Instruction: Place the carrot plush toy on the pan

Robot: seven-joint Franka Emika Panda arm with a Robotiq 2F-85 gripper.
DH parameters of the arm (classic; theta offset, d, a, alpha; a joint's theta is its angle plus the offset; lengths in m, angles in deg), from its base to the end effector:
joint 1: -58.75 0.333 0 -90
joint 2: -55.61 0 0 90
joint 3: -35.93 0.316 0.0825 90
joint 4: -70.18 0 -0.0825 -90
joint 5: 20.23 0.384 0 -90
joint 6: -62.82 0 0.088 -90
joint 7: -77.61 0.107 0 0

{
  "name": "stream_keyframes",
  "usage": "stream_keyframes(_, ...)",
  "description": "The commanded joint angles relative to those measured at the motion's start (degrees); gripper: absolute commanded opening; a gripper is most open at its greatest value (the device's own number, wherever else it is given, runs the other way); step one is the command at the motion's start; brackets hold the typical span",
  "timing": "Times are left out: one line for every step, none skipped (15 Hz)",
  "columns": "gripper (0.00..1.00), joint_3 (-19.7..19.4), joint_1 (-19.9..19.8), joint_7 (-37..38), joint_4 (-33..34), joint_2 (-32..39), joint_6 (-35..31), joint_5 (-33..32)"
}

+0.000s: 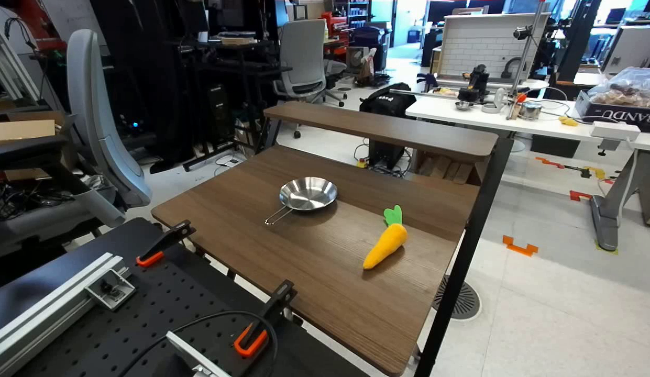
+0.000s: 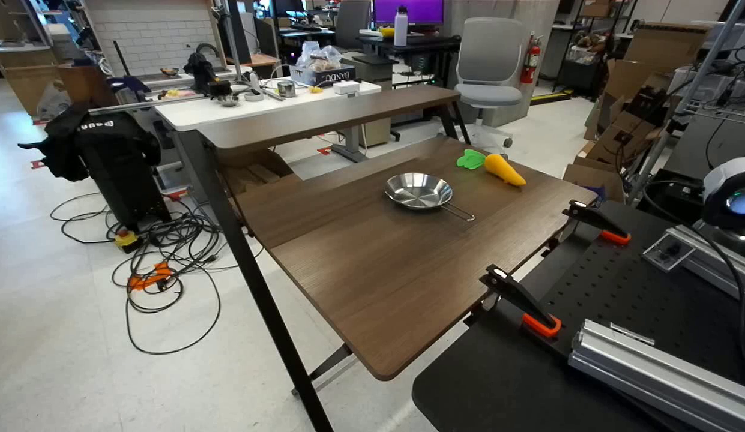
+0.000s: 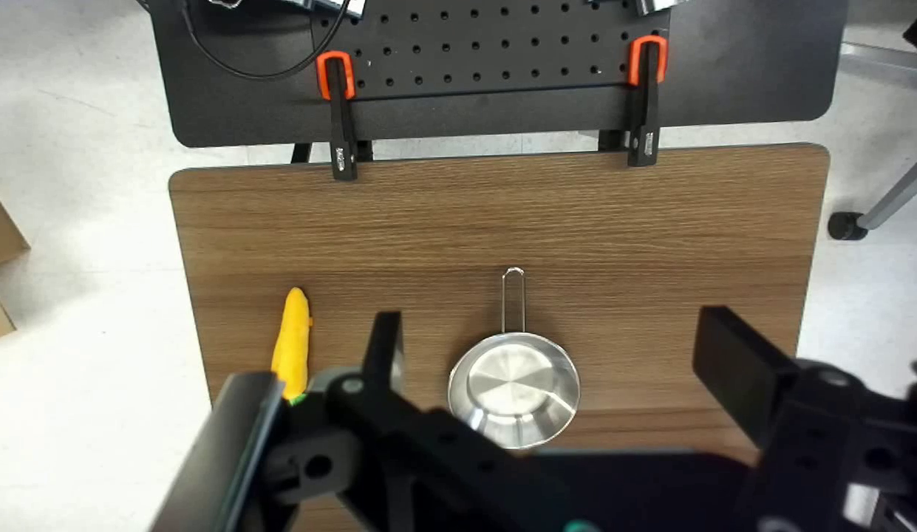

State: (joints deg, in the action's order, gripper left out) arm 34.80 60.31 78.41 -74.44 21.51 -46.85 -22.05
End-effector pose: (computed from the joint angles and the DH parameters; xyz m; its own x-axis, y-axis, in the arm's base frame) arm 0.3662 0.0002 0.4753 0.9999 0.0078 -0.0147 0.0081 -0.9998 0.0189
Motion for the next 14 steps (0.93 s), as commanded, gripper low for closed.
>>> stream_keyframes(1.0,0.52,-0.58,-0.26,0.1,0.03,0.12,0.31)
stream_keyframes(1.0,0.52,-0.58,-0.26,0.1,0.03,0.12,0.31)
stream_keyframes(1.0,0.51,-0.6,-0.4,-0.2,0.02,-0.1,0.16)
stream_keyframes(1.0,0.51,-0.66,-0.36,-0.44,0.04,-0.29,0.07)
stream_keyframes(1.0,0.39,-0.74,-0.44,-0.7,0.25,-0.44,0.04)
stream_keyframes(1.0,0.25,-0.78,-0.59,-0.91,0.48,-0.52,0.05)
stream_keyframes(1.0,0.08,-0.91,-0.63,-1.22,0.86,-0.72,0.03)
stream_keyframes(1.0,-0.07,-1.02,-0.68,-1.54,1.17,-0.94,0.01)
stream_keyframes(1.0,-0.22,-1.22,-0.74,-1.99,1.68,-1.37,-0.21)
stream_keyframes(1.0,-0.35,-1.45,-0.81,-2.5,2.12,-2.04,-0.53)
stream_keyframes(1.0,-0.57,-1.74,-1.07,-3.14,2.7,-3.01,-0.86)
stream_keyframes(1.0,-0.67,-2.08,-1.16,-3.58,3.37,-3.69,-1.21)
stream_keyframes(1.0,-0.88,-2.51,-1.42,-4.24,4.16,-5.24,-1.64)
stream_keyframes(1.0,-1.02,-2.96,-1.56,-4.73,5.0,-6.62,-2.04)
